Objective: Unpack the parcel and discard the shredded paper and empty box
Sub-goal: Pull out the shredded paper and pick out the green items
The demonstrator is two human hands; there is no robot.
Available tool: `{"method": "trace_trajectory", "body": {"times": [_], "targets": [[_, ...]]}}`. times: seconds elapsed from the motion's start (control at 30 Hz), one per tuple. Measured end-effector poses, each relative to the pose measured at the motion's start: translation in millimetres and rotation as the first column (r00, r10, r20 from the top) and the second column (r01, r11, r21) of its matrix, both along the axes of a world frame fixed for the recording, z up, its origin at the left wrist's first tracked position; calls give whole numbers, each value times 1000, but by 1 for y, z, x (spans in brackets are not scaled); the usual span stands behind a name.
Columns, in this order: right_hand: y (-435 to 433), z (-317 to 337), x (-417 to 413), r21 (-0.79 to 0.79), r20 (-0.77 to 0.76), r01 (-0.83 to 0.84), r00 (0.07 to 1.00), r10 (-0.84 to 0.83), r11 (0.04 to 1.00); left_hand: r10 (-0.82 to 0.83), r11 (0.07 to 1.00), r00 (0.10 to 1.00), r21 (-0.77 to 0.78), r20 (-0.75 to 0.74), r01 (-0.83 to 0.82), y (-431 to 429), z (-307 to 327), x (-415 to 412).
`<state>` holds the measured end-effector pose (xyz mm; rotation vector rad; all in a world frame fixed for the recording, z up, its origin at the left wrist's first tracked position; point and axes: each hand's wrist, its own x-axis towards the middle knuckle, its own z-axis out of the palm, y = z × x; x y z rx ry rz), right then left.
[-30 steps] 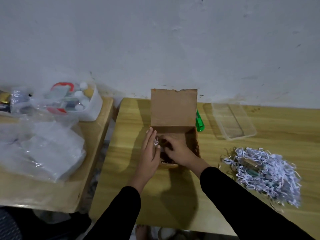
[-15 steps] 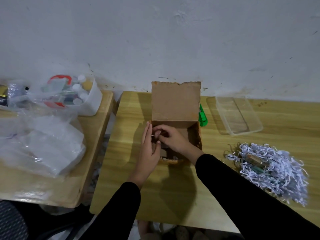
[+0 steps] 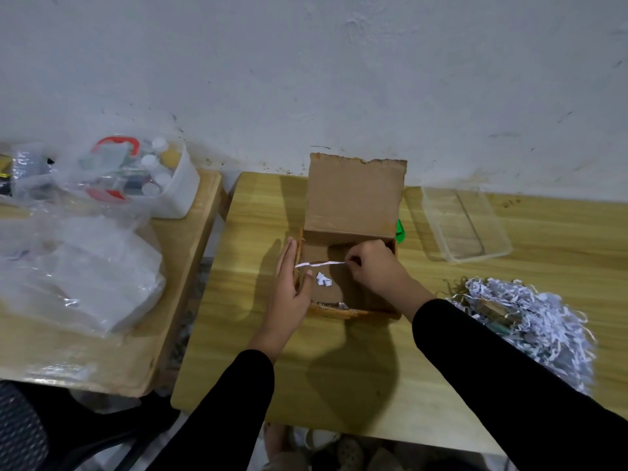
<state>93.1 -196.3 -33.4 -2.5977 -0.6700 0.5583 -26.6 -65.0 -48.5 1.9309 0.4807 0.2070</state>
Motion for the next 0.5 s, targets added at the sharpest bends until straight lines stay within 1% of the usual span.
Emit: {"method": "trace_trajectory", "body": {"times": [0.07,0.1,0.13,0.2,0.3,0.37,0.43,0.5], "targets": [[-2,2,-3,-154,20,-62,998,66,986,11,1000,1000,-11,-15,-11,-2,0,1],[-3,2,-4,-204,20,-75,997,81,976,17,1000,1000,-17,-17,-17,-2,1,1],[-2,2,-5,-233,16,-81,996,87,969,22,1000,1000,-21,-17,-23,-3,1,1],[-1,3,-7,-242,11,-87,996,92,966,30,999,999,-23,-24,-31,-3,1,1],[1,2,-8,-204,14,-97,995,101,974,36,999,999,-30,-26,-37,-2,0,1],[2,0,-8,-110,22,-124,992,127,986,37,998,999,-39,-19,-38,-2,-1,1],[5,0,-9,7,3,-182,983,182,983,47,997,999,-55,-13,-48,-2,0,2],[9,1,-11,51,-40,-276,960,278,960,57,996,998,-69,-10,-57,-2,-1,2]]}}
